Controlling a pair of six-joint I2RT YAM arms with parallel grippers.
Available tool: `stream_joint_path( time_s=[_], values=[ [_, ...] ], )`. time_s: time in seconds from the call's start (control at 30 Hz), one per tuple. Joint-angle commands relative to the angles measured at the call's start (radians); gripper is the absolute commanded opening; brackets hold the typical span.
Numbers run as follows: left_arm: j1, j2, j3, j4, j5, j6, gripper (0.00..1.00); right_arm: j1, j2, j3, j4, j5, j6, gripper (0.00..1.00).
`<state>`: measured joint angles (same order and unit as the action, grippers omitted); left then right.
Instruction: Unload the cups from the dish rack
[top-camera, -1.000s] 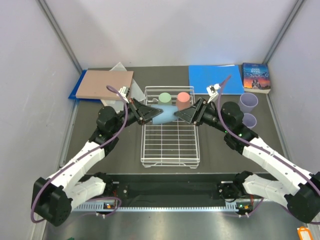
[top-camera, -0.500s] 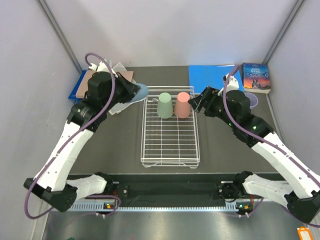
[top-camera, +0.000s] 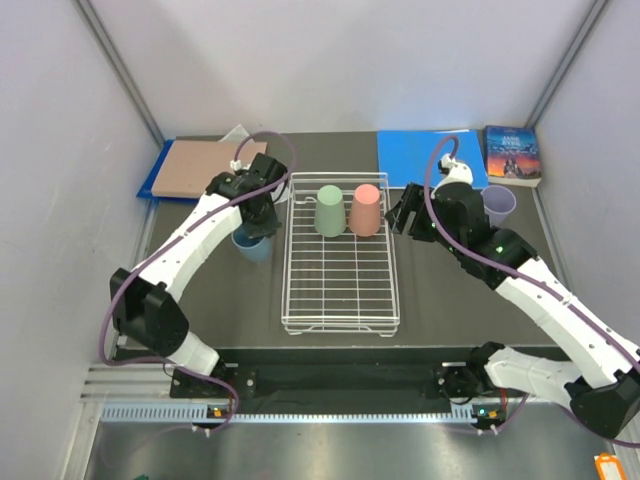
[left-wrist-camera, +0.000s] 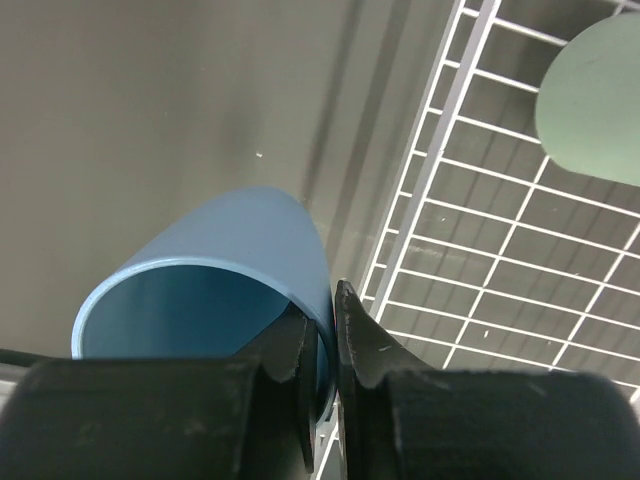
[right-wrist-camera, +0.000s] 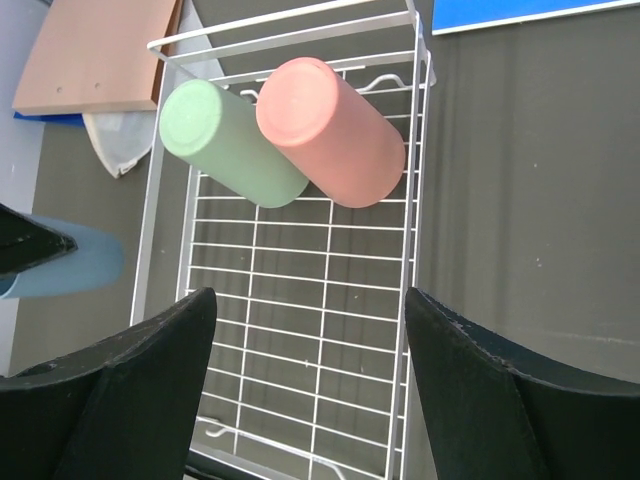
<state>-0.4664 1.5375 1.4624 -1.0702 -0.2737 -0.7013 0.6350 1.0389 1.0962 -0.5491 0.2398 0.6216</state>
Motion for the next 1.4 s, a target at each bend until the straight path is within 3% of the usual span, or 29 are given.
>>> stream_joint_path(
  time_s=[0.0,0.27,0.7,1.07,1.37],
  values=[
    [0.0,0.022,0.006,-0.03,0.013,0.032,0.0,0.008,-0.022,0.022,0.011,0.029,-0.025,0.75],
    [0.0,0.05,-0.19,0.172,0.113,0.002,0.0,0.009,-0.039,-0.012,0.014,0.016,-0.026,0.75],
    [0.002,0.078,-0.27,0.24,0.11,-0.024,0.01,0.008,-0.022,-0.001,0.006,0.015,-0.049,0.75],
    [0.002,-0.005,-0.18,0.138,0.068,-0.004,0.66,0.008,0.012,0.014,0.031,0.006,-0.049,0.75],
    [0.0,-0.102,0.051,-0.029,-0.077,0.023,0.88,0.008,0.097,0.094,0.037,0.059,-0.094,0.78]
  ],
)
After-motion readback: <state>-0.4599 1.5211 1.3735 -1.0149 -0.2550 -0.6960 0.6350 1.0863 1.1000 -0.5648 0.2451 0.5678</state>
